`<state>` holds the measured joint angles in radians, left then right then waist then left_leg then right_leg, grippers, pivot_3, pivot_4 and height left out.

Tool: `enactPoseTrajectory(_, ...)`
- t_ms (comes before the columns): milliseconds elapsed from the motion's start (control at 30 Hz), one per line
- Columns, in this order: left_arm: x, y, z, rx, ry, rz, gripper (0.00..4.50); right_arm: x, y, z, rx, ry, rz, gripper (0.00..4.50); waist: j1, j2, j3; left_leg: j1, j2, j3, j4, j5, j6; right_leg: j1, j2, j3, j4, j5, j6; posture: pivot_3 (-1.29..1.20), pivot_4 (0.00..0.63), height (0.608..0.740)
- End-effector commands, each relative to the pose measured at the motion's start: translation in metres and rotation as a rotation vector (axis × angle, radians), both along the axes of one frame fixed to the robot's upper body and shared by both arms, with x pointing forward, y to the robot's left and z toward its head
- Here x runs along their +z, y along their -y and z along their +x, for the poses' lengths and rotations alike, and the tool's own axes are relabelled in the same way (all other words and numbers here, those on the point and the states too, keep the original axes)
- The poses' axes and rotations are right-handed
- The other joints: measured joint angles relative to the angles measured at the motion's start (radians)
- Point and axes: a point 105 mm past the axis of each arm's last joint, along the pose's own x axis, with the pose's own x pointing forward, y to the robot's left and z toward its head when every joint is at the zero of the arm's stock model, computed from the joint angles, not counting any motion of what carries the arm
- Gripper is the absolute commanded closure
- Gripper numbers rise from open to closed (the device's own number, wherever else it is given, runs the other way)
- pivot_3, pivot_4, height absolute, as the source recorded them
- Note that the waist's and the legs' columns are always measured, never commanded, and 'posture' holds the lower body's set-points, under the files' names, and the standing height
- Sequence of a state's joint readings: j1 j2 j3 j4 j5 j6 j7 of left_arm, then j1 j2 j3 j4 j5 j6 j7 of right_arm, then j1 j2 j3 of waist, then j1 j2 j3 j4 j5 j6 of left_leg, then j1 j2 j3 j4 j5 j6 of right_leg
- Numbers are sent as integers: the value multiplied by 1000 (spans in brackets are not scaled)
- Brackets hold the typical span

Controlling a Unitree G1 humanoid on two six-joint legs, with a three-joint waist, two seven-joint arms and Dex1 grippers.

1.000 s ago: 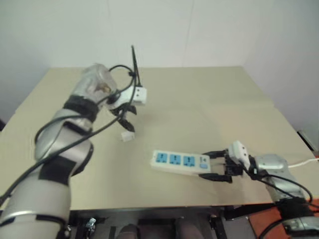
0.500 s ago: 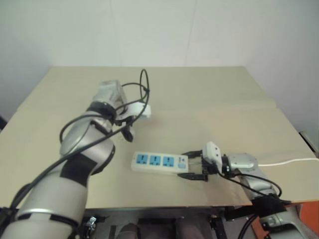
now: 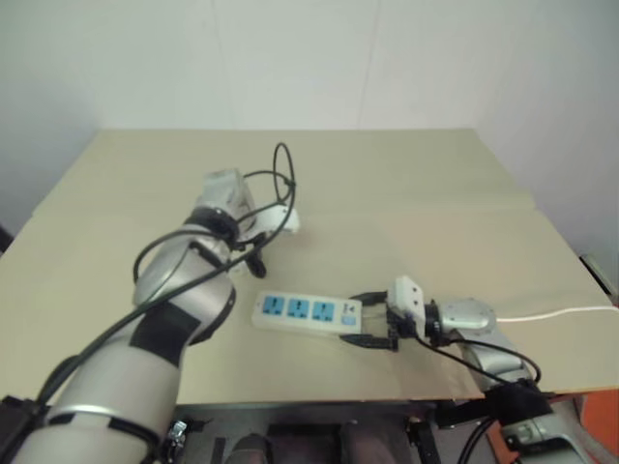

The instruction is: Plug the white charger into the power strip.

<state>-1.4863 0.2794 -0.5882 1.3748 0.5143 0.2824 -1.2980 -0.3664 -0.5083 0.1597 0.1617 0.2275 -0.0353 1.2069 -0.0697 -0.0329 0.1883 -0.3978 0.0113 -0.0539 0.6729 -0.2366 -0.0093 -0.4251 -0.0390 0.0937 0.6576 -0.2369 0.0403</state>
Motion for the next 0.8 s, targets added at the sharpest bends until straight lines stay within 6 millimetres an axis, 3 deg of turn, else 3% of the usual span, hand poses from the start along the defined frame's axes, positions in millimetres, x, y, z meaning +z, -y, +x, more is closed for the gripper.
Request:
enactPoseTrajectory(33, -2, -2, 3, 25, 32, 16, 0, 8, -6, -2, 11, 47, 9, 1082, 0, 0, 0, 0, 0, 0, 0, 0, 0, 0, 0, 0, 0, 0, 0, 0, 150, 740)
enactPoseTrajectory(233, -7, -4, 3, 40, 29, 18, 0, 7, -4, -1, -12, 47, 1, 1082, 0, 0, 0, 1, 0, 0, 0, 0, 0, 0, 0, 0, 1, 0, 0, 0, 150, 740)
enactPoseTrajectory(600, -10, 0, 3, 43, 33, 15, 3459, 4, -4, -1, -23, 42, -7, 1082, 1, 0, 0, 3, 0, 0, 2, 0, 0, 3, 0, 0, 3, 0, 0, 0, 150, 740)
enactPoseTrajectory(800, 4, 10, 7, 3, 67, -60, 3484, 2, -5, -2, -21, 35, -7, 1082, 1, 0, 0, 3, 0, 0, 2, 0, 0, 3, 0, 0, 3, 0, 0, 0, 150, 740)
